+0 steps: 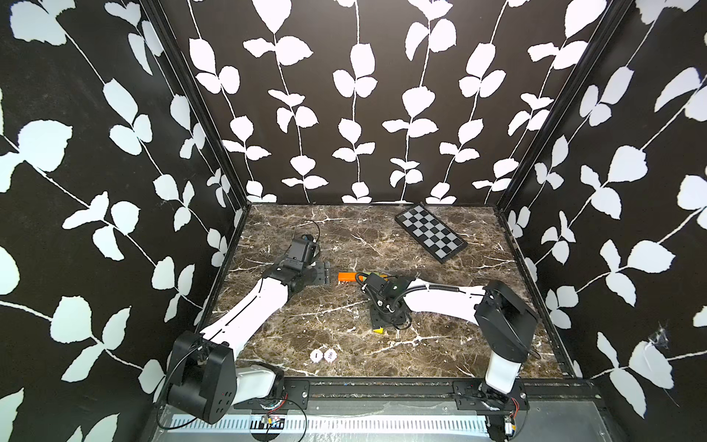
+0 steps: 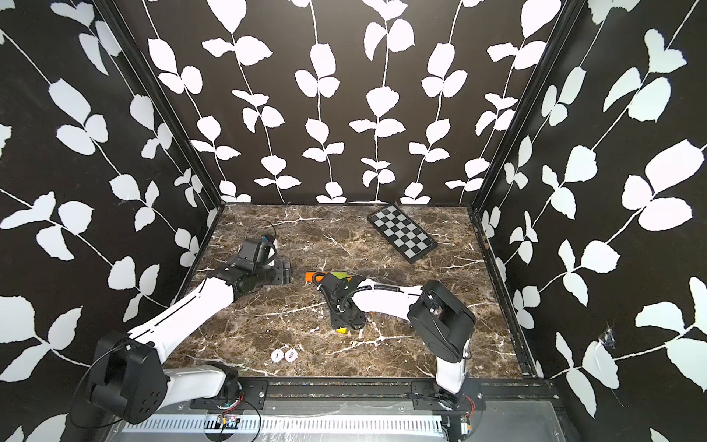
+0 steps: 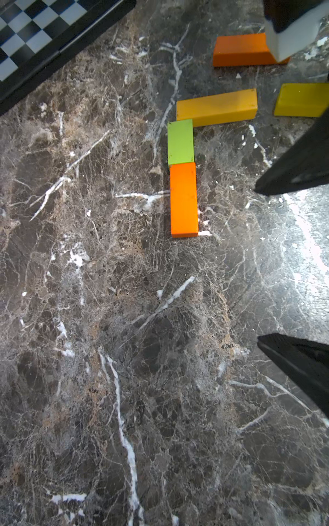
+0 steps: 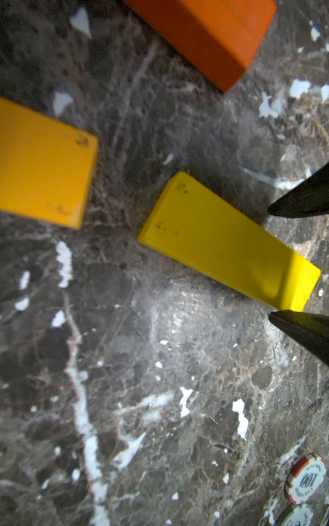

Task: Assemble the number 7 with building blocks
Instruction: Assemble the building block at the center of the board.

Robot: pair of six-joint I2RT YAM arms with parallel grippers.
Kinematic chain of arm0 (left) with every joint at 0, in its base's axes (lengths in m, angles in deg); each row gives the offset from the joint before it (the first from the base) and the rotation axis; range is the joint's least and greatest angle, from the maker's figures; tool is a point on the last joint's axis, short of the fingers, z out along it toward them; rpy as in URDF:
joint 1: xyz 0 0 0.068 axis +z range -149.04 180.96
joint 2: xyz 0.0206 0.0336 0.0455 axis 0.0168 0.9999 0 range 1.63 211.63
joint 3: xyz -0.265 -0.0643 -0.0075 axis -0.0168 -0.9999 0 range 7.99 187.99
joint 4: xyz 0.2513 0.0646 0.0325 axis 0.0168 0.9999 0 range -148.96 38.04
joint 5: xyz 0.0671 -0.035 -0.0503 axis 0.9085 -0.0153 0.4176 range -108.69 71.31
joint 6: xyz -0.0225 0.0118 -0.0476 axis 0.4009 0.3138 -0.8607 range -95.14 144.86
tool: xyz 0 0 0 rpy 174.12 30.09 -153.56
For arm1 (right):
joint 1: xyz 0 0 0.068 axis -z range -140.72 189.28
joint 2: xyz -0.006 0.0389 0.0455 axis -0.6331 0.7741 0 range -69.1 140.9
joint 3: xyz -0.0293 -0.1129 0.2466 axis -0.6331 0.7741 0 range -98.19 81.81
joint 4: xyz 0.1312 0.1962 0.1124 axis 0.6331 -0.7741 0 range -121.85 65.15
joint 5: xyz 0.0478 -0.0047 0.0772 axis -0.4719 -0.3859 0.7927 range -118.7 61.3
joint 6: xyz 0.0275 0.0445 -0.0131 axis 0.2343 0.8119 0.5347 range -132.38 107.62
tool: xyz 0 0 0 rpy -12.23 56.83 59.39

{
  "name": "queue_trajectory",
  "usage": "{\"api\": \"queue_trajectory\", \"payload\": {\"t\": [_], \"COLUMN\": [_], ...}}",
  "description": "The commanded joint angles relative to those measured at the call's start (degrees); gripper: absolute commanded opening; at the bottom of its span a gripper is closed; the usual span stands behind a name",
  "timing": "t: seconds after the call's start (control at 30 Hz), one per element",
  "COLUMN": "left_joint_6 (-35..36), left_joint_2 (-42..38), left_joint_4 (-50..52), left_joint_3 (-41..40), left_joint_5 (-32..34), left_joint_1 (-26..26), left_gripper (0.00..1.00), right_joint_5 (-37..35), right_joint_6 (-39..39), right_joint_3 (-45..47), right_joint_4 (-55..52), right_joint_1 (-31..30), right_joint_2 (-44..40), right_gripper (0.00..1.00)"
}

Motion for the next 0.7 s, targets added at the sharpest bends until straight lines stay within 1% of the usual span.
{"api": "queue_trajectory", "payload": {"t": [0.0, 0.13, 0.23, 0.33, 0.53, 0.67], "left_joint_6": [0.5, 0.5, 0.6, 0.6, 0.4, 0.3], "left_joint_2": [-0.9, -0.7, -0.8, -1.0, -1.3, -1.0], "left_joint_4": [-0.8, -0.7, -0.6, -0.4, -0.5, -0.6], "left_joint_3": [-1.0, -0.9, -0.9, -1.0, -1.5, -1.5], "left_joint_5": [-0.8, -0.6, -0.5, -0.4, -0.2, -0.3], "left_joint_1": [0.0, 0.0, 0.0, 0.1, 0.1, 0.0], "left_gripper": [0.79, 0.79, 0.79, 0.79, 0.79, 0.79], "right_joint_5": [-0.2, 0.3, 1.5, 2.4, 1.2, 0.4], "right_joint_6": [0.6, 0.4, -0.1, -2.3, -4.1, -7.1], "right_joint_3": [-0.2, -0.1, 0.6, 0.8, 0.8, -0.7], "right_joint_4": [-0.8, -0.3, 0.6, 0.5, -1.0, -3.0], "right_joint_1": [0.9, 1.3, 1.6, 1.6, 1.7, 1.8], "right_joint_2": [1.4, 1.8, 1.7, 1.7, 1.4, 2.8], "right_gripper": [0.53, 0.53, 0.51, 0.51, 0.50, 0.50]}}
